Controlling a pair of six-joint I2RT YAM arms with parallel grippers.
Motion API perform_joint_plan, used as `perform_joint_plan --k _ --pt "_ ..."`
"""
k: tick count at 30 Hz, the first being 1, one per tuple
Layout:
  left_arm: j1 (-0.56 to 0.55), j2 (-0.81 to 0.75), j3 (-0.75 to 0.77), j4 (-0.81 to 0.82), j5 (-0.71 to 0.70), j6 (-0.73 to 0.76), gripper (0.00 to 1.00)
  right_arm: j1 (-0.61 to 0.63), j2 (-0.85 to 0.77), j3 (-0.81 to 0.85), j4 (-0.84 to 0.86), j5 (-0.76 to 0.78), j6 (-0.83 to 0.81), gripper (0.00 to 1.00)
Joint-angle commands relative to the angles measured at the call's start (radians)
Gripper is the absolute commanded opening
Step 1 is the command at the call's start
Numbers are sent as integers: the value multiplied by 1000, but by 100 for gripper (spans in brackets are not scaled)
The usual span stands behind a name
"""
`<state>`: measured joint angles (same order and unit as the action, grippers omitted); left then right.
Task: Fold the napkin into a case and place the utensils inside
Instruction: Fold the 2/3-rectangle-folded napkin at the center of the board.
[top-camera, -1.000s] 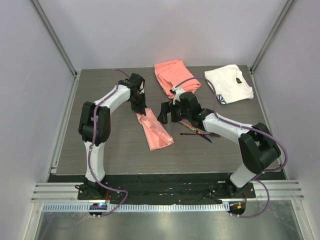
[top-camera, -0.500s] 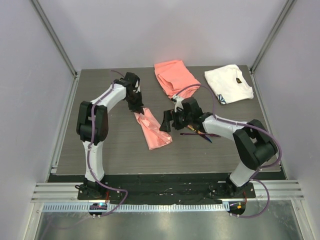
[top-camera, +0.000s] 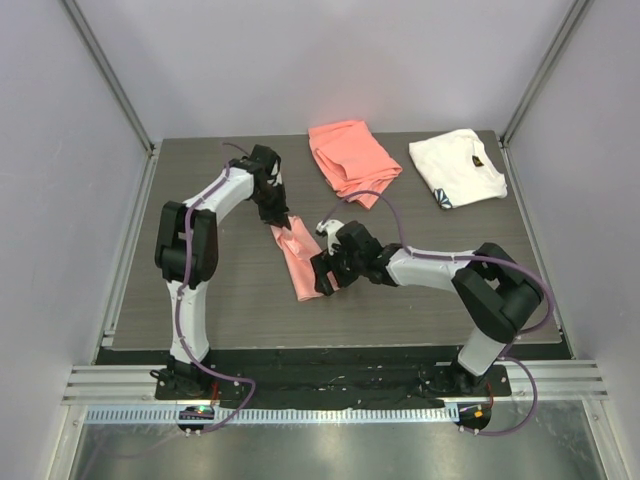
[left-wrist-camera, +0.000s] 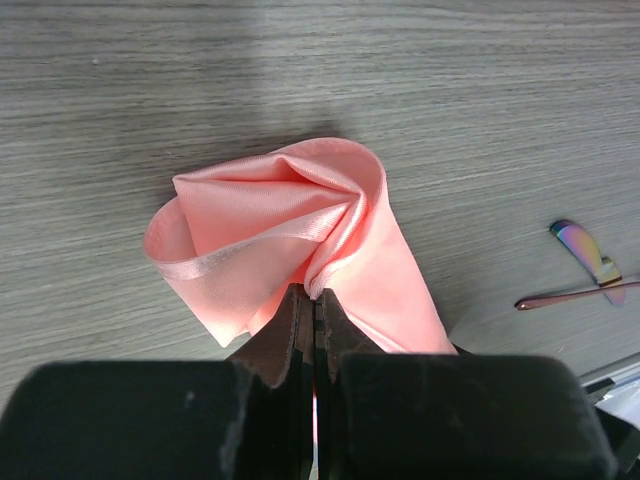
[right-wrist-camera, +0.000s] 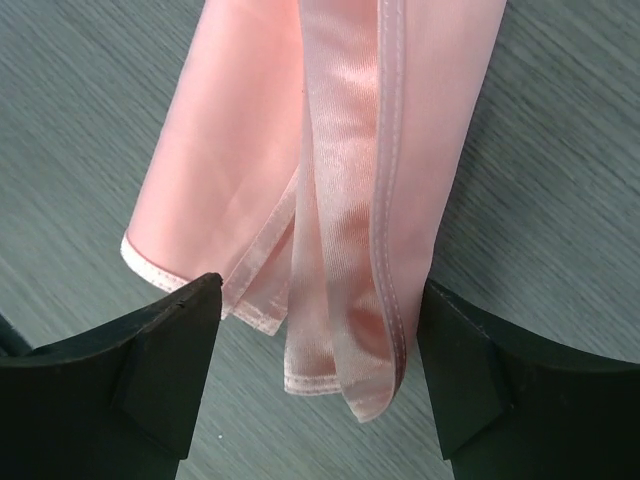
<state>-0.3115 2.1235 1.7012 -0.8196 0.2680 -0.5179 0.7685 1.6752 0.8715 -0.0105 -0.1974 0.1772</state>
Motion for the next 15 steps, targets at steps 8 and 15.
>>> perform_joint_plan --k 8,15 --pt "26 4 46 22 82 -56 0 75 60 136 -104 257 -45 46" --pt "31 -14 54 33 70 -102 18 98 72 173 -149 322 -64 1"
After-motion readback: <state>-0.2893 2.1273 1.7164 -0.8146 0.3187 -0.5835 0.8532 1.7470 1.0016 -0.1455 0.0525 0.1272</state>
